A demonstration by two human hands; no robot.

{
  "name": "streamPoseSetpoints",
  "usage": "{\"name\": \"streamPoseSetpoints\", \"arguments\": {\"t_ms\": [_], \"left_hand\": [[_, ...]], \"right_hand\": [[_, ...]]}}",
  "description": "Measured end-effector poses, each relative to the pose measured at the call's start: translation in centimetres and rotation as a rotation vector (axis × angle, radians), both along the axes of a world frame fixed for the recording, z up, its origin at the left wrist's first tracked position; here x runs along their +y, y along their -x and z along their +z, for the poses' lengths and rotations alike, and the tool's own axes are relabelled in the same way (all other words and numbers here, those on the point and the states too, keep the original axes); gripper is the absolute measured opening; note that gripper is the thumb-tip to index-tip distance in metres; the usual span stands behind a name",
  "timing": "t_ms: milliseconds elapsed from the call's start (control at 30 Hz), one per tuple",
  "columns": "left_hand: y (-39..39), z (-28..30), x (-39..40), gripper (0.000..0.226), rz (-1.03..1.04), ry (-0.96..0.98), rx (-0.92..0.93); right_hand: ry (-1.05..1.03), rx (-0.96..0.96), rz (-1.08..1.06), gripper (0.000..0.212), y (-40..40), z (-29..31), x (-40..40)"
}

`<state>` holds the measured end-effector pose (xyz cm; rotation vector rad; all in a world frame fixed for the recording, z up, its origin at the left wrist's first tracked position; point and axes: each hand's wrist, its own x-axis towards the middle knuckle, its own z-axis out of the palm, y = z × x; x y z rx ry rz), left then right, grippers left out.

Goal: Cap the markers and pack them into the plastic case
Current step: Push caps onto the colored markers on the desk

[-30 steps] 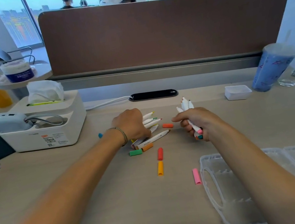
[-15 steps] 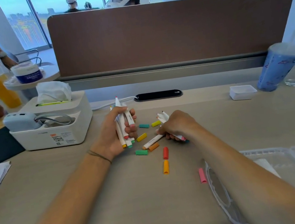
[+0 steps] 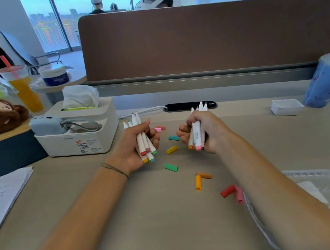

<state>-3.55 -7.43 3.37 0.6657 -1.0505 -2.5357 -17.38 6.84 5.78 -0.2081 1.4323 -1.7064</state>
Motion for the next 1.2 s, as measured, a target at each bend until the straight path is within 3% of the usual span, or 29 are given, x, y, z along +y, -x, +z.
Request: {"name": "streamPoseSetpoints", "arguments": {"t_ms": [100,367,567,667,800,900,1000,1067,1200], "left_hand": [[-1.5,-0.2,-0.5,0.028,0.100,0.153,-0.024],[-7.3,-0.7,-2.1,0.035,0.630,0.964,-0.308],[-10.7,-2.1,-2.9,0.030,0.710,0.985,-0.328],[-11.2,-3.1,-2.5,0.014,0.654,0.934,-0.347],[-11.0,-3.1,-3.0,0.016,0.590,0.883,-0.374],[-11.6,-2.4,-5.0,0.032,0.531,0.865,-0.536],[-13.3,-1.4,-7.3,0.042,0.352,0.886,-0.792],[-14.6,-0.5,-8.4,0.039,0.236,0.999,-0.960],[-16.5,0.4,-10.4,0.026,0.134,1.105,-1.110]], "right_hand": [[0.083,0.064,0.007,0.010,-2.7,0.2,-2.3],[0.228,0.534,-0.040,0.027,-11.4,-1.7,-9.0],[0.229,0.642,0.008,0.017,-14.5,-4.5,-10.9],[0.180,0.641,0.041,0.002,-15.1,-5.5,-11.2],[0.063,0.637,0.038,0.014,-15.1,-5.2,-11.8],[-0.046,0.538,0.031,0.016,-15.6,-4.7,-13.0],[-0.172,0.586,0.093,0.020,-16.9,-4.4,-14.6],[-0.247,0.666,0.157,0.028,-17.6,-4.0,-15.4],[-0.315,0.730,0.318,0.022,-19.2,-3.3,-16.7]]}}
